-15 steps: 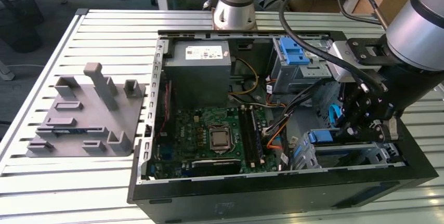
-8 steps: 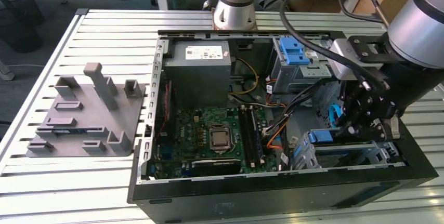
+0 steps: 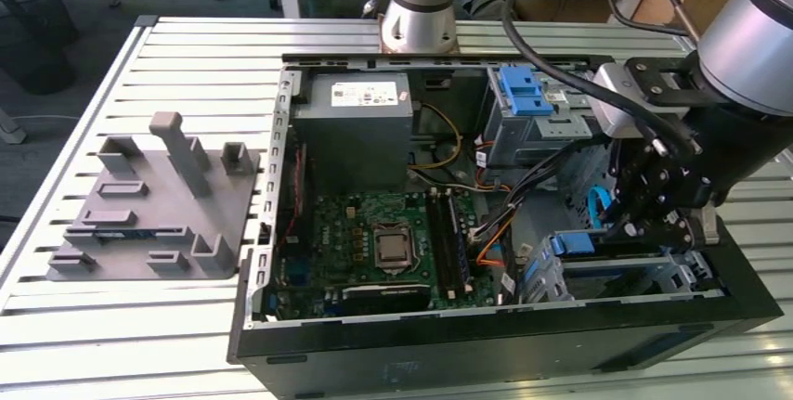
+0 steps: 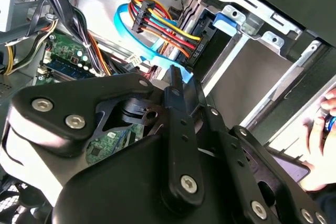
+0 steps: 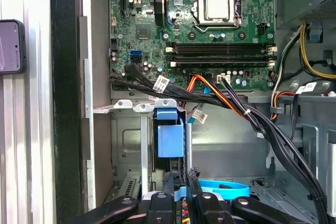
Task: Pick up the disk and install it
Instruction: 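Insert the second disk wire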
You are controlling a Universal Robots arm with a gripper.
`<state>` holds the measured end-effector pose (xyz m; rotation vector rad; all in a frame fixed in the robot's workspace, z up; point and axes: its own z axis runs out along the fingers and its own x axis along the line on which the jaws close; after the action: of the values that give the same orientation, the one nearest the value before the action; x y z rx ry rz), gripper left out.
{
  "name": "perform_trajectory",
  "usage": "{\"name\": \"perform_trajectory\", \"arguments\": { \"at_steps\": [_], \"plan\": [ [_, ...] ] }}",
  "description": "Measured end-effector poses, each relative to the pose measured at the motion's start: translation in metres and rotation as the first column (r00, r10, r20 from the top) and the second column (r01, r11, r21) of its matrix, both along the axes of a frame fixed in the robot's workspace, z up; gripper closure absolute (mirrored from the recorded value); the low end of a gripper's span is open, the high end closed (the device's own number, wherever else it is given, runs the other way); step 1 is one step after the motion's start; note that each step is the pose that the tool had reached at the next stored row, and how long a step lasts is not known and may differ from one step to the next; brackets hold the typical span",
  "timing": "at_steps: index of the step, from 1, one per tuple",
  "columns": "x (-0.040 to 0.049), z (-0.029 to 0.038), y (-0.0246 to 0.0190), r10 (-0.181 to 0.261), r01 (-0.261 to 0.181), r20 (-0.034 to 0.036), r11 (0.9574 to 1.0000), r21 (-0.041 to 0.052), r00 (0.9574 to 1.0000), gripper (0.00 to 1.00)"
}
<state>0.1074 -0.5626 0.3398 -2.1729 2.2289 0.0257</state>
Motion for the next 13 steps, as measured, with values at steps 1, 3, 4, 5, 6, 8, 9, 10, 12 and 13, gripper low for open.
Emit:
{"name": "perform_trajectory", "arguments": {
  "at_steps": [1,3,4,5,6,8,9,10,12,13],
  "plan": [
    [0.0,0.001,0.0,0.0,0.0,0.0,1.0,0.0,1.0,0.76],
    [0.0,0.0034,0.0,0.0,0.0,-0.0001,1.0,0.0,1.0,0.76],
    [0.0,0.0047,0.0,0.0,0.0,-0.0001,1.0,0.0,1.0,0.76],
    [0.0,0.0057,0.0,0.0,0.0,-0.0001,1.0,0.0001,1.0,0.76],
    [0.0,0.0065,0.0,0.0,0.0,-0.0001,1.0,0.0,1.0,0.76],
    [0.0,0.0065,0.0,0.0,0.0,-0.0002,1.0,0.0005,1.0,0.83],
    [0.0,0.0065,0.0,0.0,0.0,-0.0001,1.0,0.0006,1.0,0.83],
    [0.0,0.0066,0.0,0.0,0.0,-0.0001,1.0,0.0006,1.0,0.89],
    [0.0,0.0067,0.0,0.0,0.0,-0.0002,1.0,0.0007,1.0,0.89],
    [0.0,0.0067,0.0,0.0,0.0,-0.0001,1.0,0.0008,1.0,0.89]
  ]
}}
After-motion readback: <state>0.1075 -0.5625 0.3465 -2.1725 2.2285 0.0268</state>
